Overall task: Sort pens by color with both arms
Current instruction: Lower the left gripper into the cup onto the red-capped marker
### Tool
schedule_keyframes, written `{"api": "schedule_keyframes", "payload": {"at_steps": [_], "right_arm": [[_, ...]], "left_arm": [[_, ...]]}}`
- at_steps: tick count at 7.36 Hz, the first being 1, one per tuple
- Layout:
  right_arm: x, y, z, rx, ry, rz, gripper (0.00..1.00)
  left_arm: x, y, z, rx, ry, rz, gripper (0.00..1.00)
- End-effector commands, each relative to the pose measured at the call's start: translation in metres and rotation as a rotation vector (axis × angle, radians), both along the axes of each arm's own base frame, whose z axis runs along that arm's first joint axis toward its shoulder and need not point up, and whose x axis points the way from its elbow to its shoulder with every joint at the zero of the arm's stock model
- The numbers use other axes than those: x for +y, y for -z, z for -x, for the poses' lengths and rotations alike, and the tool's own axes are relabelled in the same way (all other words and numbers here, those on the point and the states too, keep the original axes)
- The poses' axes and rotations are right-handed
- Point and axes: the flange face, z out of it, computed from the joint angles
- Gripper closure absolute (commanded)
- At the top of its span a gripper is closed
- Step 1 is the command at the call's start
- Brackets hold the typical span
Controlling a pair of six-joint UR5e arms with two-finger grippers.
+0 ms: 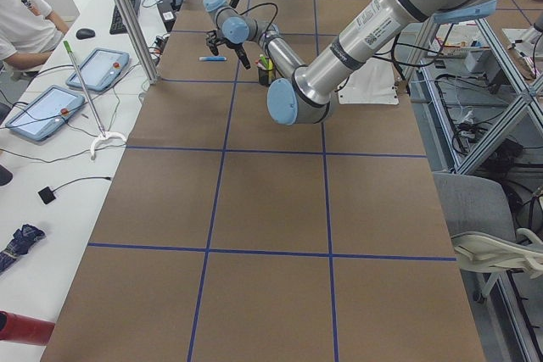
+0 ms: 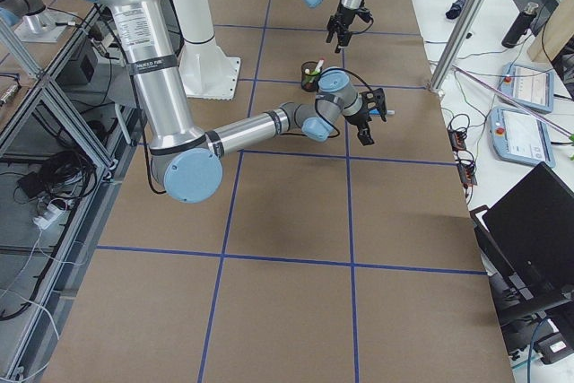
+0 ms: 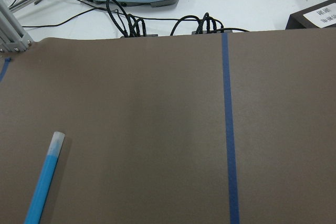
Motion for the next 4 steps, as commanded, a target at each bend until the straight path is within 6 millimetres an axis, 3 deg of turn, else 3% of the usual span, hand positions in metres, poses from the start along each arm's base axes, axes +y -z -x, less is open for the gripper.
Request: {"api": "schedule_keyframes", "payload": {"at_steps": [1,4], "right_arm": [[0.0,-0.001,0.0,0.001,-0.001,0.001,0.0],[0.0,-0.008,-0.002,0.017,-0.008,-0.002,0.0]], "left_arm": [[0.024,0.001,-0.029,0.015,-0.026,0.001,0.28],[0.028,-0.005,-0.041,0.023,-0.037,-0.008,0.37]]}}
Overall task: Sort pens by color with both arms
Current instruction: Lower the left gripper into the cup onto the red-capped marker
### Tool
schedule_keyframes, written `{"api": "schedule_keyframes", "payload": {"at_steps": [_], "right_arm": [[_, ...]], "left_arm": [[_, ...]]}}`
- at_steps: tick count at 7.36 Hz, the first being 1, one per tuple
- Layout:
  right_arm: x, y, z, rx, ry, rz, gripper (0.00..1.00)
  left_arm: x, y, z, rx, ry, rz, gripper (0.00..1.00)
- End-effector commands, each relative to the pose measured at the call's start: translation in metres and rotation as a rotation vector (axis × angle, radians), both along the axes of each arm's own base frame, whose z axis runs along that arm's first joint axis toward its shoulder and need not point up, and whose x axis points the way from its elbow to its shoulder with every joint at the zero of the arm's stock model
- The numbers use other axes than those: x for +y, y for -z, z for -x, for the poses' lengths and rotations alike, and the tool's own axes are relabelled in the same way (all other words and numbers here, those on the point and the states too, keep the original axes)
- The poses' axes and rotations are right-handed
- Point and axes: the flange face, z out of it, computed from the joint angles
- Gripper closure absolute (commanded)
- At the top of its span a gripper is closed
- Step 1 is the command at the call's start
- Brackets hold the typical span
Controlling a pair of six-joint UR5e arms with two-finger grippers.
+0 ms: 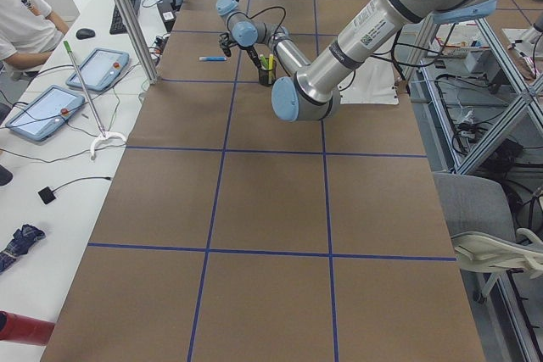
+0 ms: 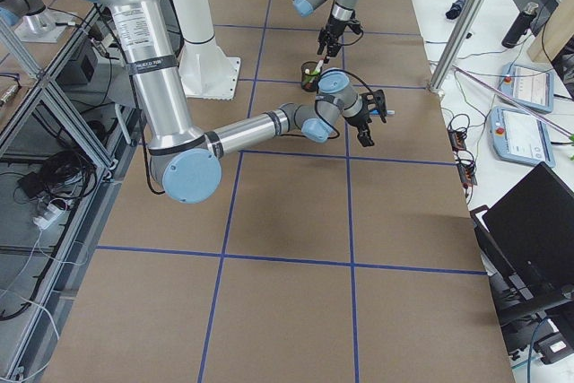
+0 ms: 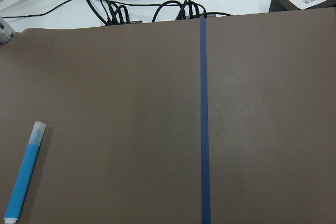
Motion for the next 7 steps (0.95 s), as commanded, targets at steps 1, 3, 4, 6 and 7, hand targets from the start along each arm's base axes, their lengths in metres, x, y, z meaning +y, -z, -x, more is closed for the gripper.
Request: {"api": "schedule_keyframes", "payload": {"at_steps": [1,3,4,6,7], "right_arm": [[0.001,-0.005,-0.001,0.01,0.0,-0.003,0.0],[0.004,-0.01,-0.003,0.027,0.013,-0.013,0.0],[0.003,-0.009,-0.003,0.027,0.014,-0.016,0.0],[0.003,-0.009,-0.003,0.028,0.012,-0.016,0.0],[0.002,-0.011,-0.002,0.031,0.011,-0.014,0.0]], "left_arm": [[-0.002,-0.007,-0.008,0.011,-0.003,-0.011,0.44],[-0.002,-0.008,-0.008,0.011,-0.004,-0.01,0.7],[-0.002,-0.006,-0.008,0.015,-0.004,-0.013,1.0],[-0.003,0.003,-0.001,0.055,0.006,-0.042,1.0],[-0.014,0.023,0.031,0.088,0.044,-0.07,1.0]]}}
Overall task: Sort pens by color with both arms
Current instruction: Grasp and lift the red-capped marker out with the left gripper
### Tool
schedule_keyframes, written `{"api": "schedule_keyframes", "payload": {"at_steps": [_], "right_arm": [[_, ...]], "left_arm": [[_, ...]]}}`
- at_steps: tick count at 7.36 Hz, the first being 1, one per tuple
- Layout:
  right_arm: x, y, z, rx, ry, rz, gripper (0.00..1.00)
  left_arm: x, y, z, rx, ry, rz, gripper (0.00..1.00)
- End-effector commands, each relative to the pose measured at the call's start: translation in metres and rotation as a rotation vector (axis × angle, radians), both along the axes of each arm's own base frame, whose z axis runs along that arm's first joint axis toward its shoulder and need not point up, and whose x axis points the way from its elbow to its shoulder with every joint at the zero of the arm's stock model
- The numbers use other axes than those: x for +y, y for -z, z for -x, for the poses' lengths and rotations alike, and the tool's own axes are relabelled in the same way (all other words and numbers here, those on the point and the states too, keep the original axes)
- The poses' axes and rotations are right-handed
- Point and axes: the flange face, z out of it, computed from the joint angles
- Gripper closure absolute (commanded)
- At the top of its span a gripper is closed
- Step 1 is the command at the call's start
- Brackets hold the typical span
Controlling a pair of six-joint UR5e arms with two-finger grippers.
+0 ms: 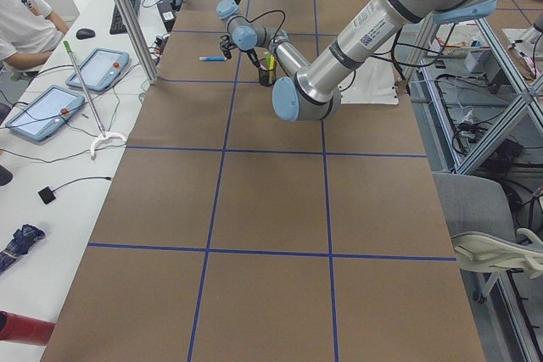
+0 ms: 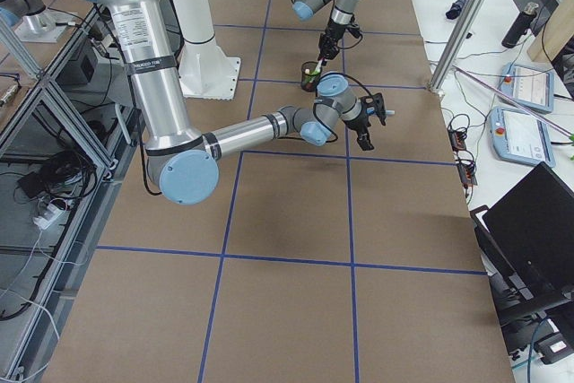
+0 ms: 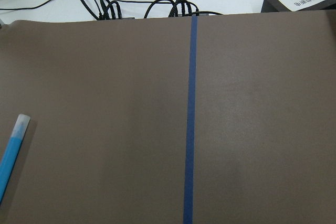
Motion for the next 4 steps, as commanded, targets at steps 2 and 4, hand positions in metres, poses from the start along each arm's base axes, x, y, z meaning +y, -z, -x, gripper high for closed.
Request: {"api": "schedule_keyframes", "payload": {"at_steps": [2,4], "right_arm": [[-0.002,-0.001,0.002,0.013,0.001,-0.008,0.0],[-0.002,-0.003,0.003,0.016,0.001,-0.006,0.0]], "left_arm": [[-0.016,0.056,0.133,0.094,0.139,-0.084,1.0],[-0.018,0.085,0.177,0.113,0.245,-0.181,1.0]]}}
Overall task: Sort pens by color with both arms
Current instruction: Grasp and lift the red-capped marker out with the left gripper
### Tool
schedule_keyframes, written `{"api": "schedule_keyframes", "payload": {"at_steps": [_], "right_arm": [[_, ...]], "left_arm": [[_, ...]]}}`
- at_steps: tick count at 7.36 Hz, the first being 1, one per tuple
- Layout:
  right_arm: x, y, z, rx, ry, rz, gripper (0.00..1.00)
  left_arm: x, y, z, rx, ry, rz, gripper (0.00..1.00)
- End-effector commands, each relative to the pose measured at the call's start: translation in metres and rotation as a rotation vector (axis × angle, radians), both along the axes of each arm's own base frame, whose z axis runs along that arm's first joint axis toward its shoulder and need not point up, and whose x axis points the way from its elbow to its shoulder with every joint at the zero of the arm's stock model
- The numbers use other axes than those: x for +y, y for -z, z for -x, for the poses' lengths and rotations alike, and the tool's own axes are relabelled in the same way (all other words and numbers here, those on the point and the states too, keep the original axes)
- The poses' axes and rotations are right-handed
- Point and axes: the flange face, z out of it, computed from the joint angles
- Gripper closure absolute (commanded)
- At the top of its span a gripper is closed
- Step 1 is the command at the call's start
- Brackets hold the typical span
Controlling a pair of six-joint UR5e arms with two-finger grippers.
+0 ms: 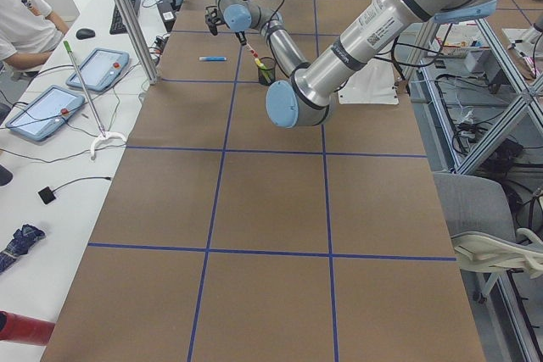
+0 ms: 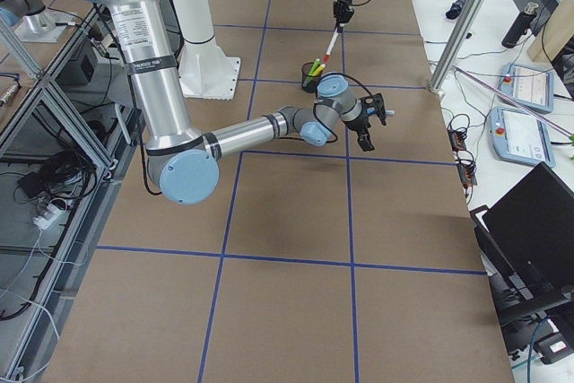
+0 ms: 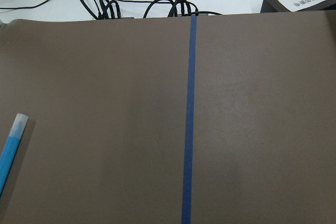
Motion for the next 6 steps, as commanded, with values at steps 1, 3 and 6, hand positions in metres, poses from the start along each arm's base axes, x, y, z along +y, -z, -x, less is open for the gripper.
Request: {"api": "schedule_keyframes", "payload": {"at_steps": [1,3,6], "right_arm": [[-0.002,0.0,-0.001,0.009,-0.016,-0.008,0.0],[-0.003,-0.001,-0.003,0.021,-0.041,-0.015,0.0],[0.003,-0.016,-0.015,0.038,-0.088,-0.021,0.0]], "left_arm": [[-0.006,0.024,0.041,-0.047,0.237,-0.133,1.0],[0.002,0.031,0.023,-0.097,0.504,-0.194,1.0],[0.041,-0.023,-0.127,-0.241,0.791,-0.385,1.0]]}}
